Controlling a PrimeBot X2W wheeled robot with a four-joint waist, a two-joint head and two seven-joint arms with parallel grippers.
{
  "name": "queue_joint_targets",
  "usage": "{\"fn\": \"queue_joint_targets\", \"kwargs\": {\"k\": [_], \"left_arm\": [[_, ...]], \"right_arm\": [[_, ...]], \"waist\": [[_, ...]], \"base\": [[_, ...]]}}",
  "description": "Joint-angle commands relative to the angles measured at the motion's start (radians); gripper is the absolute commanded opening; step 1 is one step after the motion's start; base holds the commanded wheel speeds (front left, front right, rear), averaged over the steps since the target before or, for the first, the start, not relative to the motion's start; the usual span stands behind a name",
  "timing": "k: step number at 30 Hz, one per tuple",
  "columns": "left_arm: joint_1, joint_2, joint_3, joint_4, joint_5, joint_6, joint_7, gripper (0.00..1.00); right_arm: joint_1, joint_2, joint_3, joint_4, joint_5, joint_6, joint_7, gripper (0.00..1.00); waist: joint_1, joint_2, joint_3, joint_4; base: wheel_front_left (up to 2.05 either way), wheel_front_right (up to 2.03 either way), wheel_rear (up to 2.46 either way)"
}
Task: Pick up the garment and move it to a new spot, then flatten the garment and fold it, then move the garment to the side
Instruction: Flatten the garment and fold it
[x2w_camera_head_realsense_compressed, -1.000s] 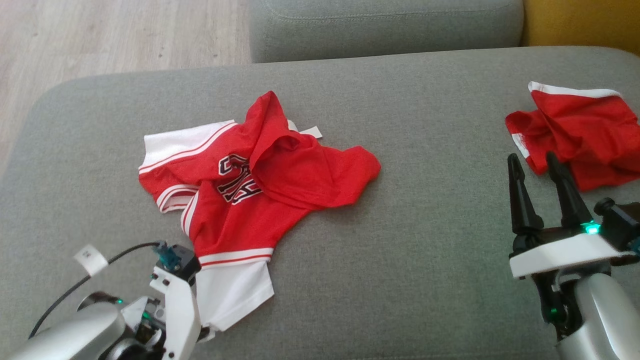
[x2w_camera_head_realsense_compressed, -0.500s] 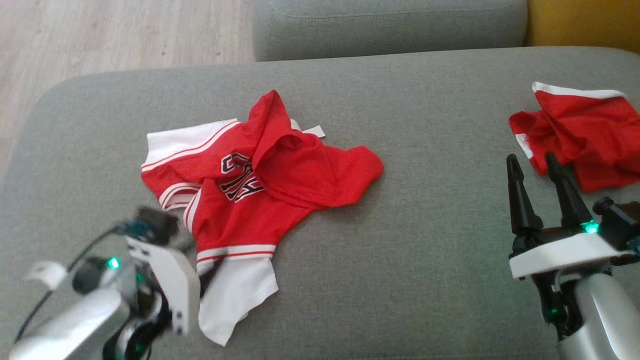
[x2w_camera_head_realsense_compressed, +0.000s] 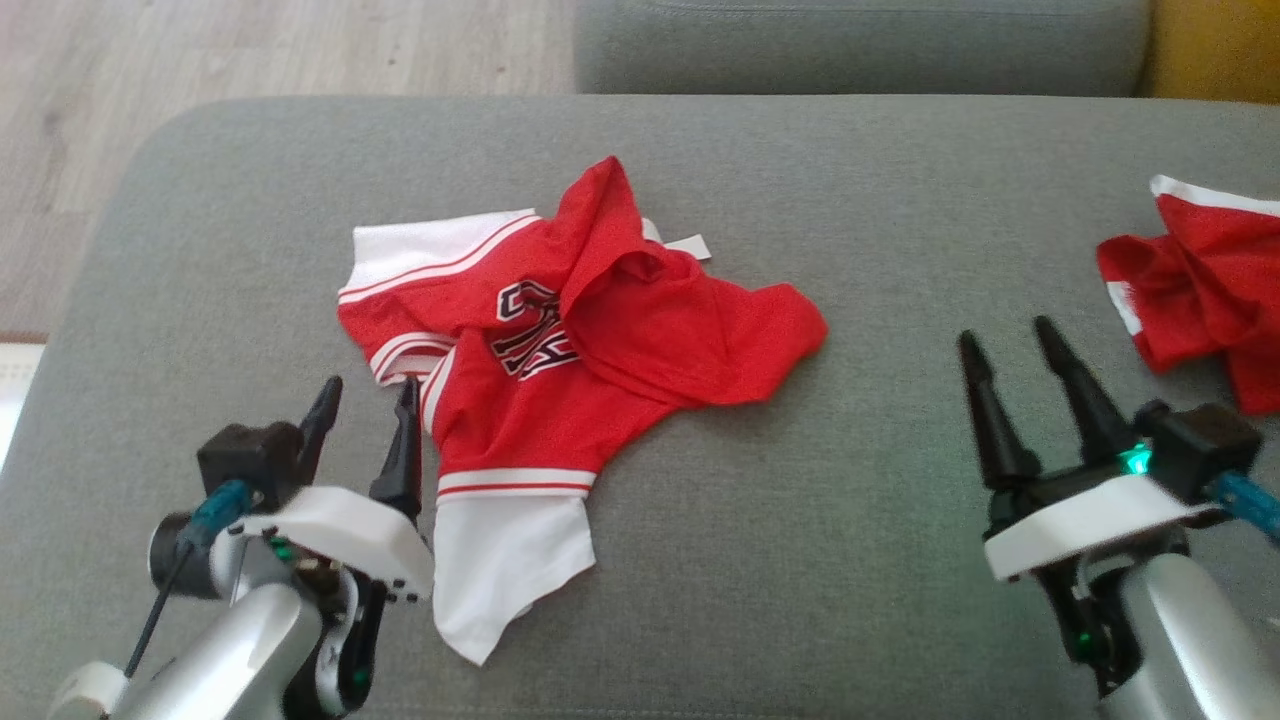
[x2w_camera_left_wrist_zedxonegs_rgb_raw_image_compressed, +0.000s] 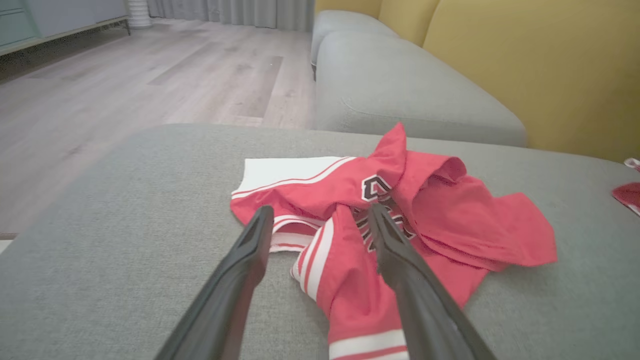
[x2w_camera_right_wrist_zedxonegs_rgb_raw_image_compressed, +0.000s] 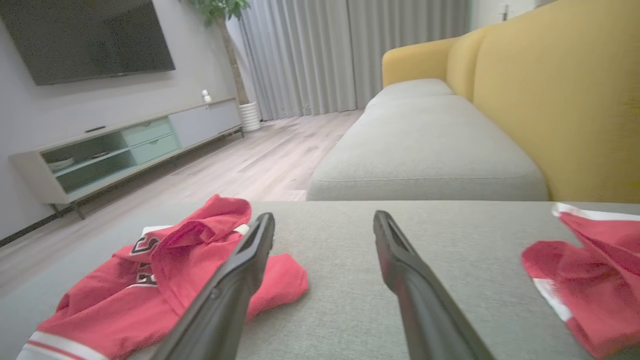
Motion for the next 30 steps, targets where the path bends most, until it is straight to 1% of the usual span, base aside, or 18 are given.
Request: {"fn": "queue_joint_targets", "kwargs": {"k": [1, 4, 8, 13, 19, 23, 30], "left_arm": [[-0.032, 0.000, 0.086, -0.022, 0.037, 0.004, -0.012, 1.00], [0.016, -0.070, 0.171, -0.025, 0.105, -0.016, -0.013, 1.00], [0.068, -0.149, 0.258, -0.018, 0.183, -0.068, -0.013, 1.00], [0.089, -0.228, 0.335, -0.005, 0.279, -0.131, -0.013, 1.00], [0.102, -0.307, 0.401, 0.028, 0.351, -0.200, -0.013, 1.00], [0.098, -0.353, 0.438, 0.047, 0.385, -0.244, -0.013, 1.00], [0.093, -0.407, 0.493, 0.069, 0.434, -0.303, -0.013, 1.00]], "right_arm": [[-0.040, -0.029, 0.038, -0.033, -0.008, 0.007, 0.005, 1.00], [-0.055, -0.047, 0.098, -0.015, -0.018, 0.007, 0.038, 1.00], [-0.101, -0.085, 0.207, 0.018, -0.040, 0.007, 0.083, 1.00], [-0.191, -0.132, 0.357, 0.100, -0.059, 0.007, 0.143, 1.00], [-0.322, -0.176, 0.532, 0.216, -0.066, 0.007, 0.195, 1.00], [-0.404, -0.195, 0.624, 0.302, -0.068, 0.007, 0.223, 1.00], [-0.521, -0.216, 0.768, 0.425, -0.028, 0.007, 0.229, 1.00]], "waist": [[0.0000, 0.0000, 0.007, 0.014], [0.0000, 0.0000, 0.010, 0.028], [0.0000, 0.0000, 0.015, 0.044], [0.0000, 0.0000, 0.022, 0.068], [0.0000, 0.0000, 0.040, 0.100], [0.0000, 0.0000, 0.056, 0.125], [0.0000, 0.0000, 0.077, 0.171]], "base": [[0.00, 0.00, 0.00], [0.00, 0.00, 0.00], [0.00, 0.00, 0.00], [0.00, 0.00, 0.00], [0.00, 0.00, 0.00], [0.00, 0.00, 0.00], [0.00, 0.00, 0.00]]}}
